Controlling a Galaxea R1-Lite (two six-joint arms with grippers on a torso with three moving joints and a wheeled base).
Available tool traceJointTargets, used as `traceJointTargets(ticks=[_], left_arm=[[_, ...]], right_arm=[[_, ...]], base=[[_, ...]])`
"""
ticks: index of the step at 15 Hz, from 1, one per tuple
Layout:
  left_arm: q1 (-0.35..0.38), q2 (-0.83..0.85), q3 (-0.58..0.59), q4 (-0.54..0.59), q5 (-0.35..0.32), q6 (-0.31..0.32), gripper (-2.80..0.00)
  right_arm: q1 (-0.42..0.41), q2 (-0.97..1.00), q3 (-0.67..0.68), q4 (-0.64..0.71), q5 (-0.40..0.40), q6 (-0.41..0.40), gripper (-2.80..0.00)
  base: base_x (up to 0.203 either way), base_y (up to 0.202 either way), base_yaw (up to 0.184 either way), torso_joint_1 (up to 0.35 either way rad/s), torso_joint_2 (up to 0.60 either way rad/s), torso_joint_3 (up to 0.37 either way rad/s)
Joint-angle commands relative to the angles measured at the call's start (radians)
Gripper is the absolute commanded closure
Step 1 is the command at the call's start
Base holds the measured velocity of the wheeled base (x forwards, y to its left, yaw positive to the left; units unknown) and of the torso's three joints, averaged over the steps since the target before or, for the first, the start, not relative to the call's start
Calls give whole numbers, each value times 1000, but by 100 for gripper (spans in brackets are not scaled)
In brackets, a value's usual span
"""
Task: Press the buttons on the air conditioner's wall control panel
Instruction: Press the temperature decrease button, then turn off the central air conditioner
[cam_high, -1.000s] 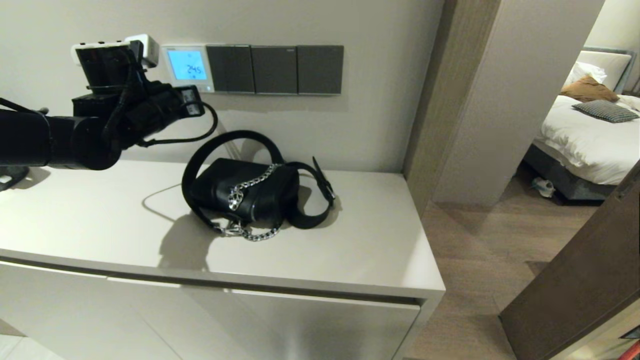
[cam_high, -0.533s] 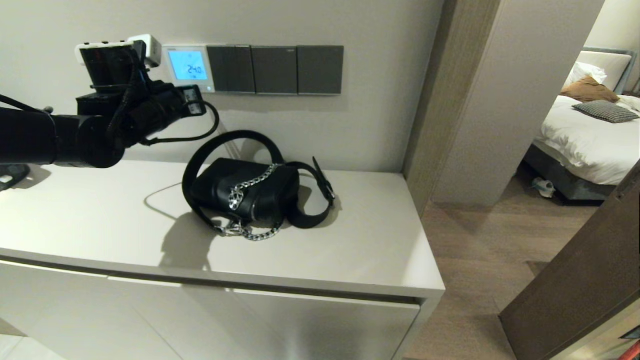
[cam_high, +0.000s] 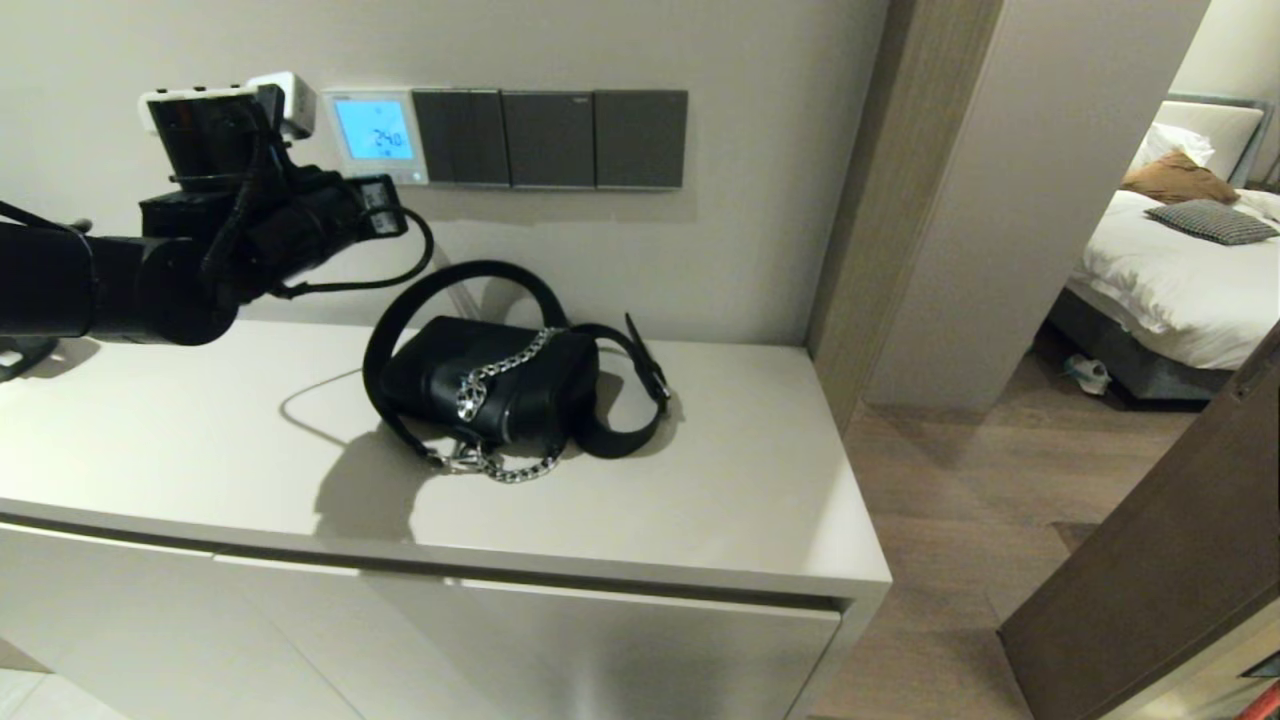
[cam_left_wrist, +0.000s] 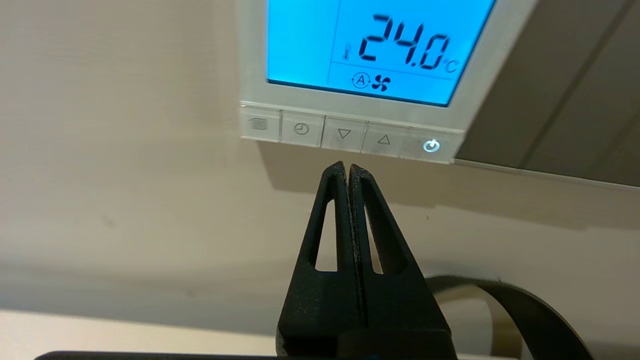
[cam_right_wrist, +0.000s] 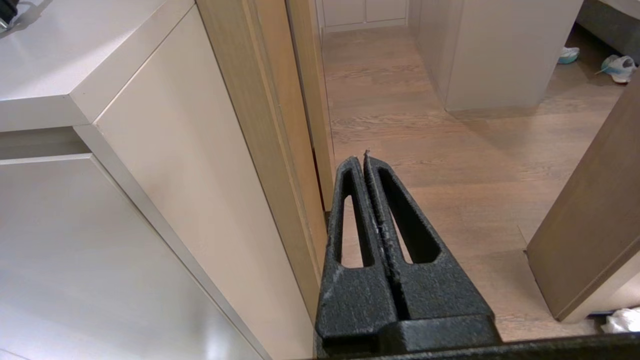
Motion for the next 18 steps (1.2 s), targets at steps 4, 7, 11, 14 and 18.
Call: traceJointTargets(ticks=[4,7,11,14,18], left_arm=[[-1,-173,169,-37,8,5,0],[6,-326,307,-40,8,14,0],[38,-571,533,-42,5,31,0],[76,-777,721,-41,2,32,0],[109,-1055,974,-31,2,35,0]], right_arm=[[0,2,2,1,0,0,0],[0,2,2,0,0,0,0],[0,2,2,0,0,0,0],[0,2,2,1,0,0,0],[0,2,2,0,0,0,0]], base=[[0,0,0,0,0,0],[0,0,0,0,0,0],[0,0,0,0,0,0],[0,0,0,0,0,0],[0,0,0,0,0,0]])
